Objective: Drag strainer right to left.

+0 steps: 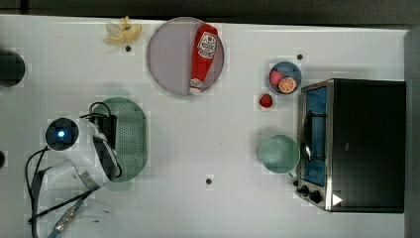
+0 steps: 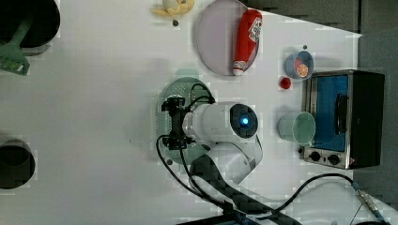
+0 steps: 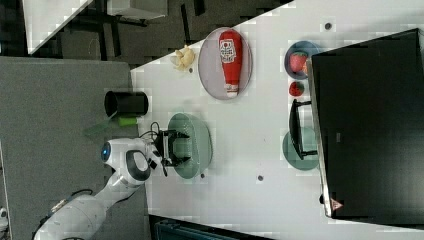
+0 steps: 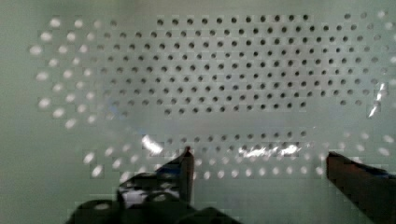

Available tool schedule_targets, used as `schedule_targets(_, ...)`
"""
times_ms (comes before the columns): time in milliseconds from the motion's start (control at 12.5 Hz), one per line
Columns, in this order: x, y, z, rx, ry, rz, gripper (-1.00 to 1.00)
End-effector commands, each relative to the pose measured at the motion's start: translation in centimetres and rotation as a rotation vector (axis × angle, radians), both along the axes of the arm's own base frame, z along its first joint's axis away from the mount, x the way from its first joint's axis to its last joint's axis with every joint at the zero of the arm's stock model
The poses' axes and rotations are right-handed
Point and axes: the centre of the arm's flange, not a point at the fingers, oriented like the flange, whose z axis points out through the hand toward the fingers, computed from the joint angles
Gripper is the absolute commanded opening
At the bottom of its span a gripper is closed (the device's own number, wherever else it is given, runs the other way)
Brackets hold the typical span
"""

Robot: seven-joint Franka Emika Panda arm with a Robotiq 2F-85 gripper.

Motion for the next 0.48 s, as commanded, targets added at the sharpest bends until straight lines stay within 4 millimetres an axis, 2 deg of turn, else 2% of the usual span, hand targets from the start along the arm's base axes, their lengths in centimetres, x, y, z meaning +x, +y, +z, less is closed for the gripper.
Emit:
schedule_targets(80,-0.6,4.4,0.9,0.027,-0.007,-0.016,1.0)
schedule_targets(480,-0.9,6.6,1.5,0.049,-0.002,-0.058,1.0)
